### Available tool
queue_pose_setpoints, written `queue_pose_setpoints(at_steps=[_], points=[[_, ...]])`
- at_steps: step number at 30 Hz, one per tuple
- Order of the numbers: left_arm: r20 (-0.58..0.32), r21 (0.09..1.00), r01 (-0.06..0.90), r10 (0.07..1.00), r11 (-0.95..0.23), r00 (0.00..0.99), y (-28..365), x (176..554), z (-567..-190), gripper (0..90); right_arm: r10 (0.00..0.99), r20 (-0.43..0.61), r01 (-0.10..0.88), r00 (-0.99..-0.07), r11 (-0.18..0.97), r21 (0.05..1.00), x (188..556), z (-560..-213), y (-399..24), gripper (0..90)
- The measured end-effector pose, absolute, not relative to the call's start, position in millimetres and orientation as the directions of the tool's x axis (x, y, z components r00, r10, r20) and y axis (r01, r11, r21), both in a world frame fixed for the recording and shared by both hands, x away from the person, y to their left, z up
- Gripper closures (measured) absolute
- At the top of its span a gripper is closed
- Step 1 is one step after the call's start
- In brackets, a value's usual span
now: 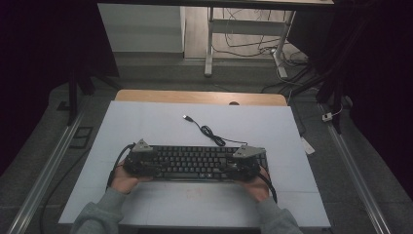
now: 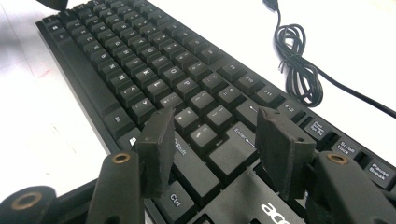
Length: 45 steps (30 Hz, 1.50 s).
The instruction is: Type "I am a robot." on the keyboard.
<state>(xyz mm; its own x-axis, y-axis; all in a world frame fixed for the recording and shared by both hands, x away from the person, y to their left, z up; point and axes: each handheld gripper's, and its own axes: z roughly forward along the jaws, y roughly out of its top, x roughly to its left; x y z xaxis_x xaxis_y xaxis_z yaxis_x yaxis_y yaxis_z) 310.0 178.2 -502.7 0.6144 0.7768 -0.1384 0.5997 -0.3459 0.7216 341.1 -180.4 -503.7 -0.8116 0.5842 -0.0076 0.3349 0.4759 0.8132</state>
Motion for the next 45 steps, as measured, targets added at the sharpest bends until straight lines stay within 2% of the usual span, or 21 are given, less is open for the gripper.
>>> queue_pose_setpoints(at_steps=[16,24,31,34,45], points=[[-0.133,0.714,0.602,0.776,-0.357,0.617,176,311,-504,36.8,0.566,0.002,0.324,-0.824,0.469,0.821,343,-498,-162,49.8],[-0.132,0.711,0.603,0.775,-0.360,0.618,175,311,-505,36.5,0.552,0.007,0.320,-0.834,0.473,0.821,345,-496,-150,61.3],[-0.130,0.710,0.603,0.774,-0.363,0.620,174,311,-505,36.3,0.524,0.013,0.311,-0.852,0.486,0.817,349,-494,-140,82.2],[-0.126,0.711,0.602,0.776,-0.364,0.618,174,310,-505,36.3,0.515,0.008,0.305,-0.857,0.494,0.814,351,-495,-137,88.5],[-0.123,0.707,0.602,0.774,-0.371,0.621,174,310,-505,36.2,0.506,0.011,0.305,-0.862,0.502,0.809,359,-492,-124,89.6]])
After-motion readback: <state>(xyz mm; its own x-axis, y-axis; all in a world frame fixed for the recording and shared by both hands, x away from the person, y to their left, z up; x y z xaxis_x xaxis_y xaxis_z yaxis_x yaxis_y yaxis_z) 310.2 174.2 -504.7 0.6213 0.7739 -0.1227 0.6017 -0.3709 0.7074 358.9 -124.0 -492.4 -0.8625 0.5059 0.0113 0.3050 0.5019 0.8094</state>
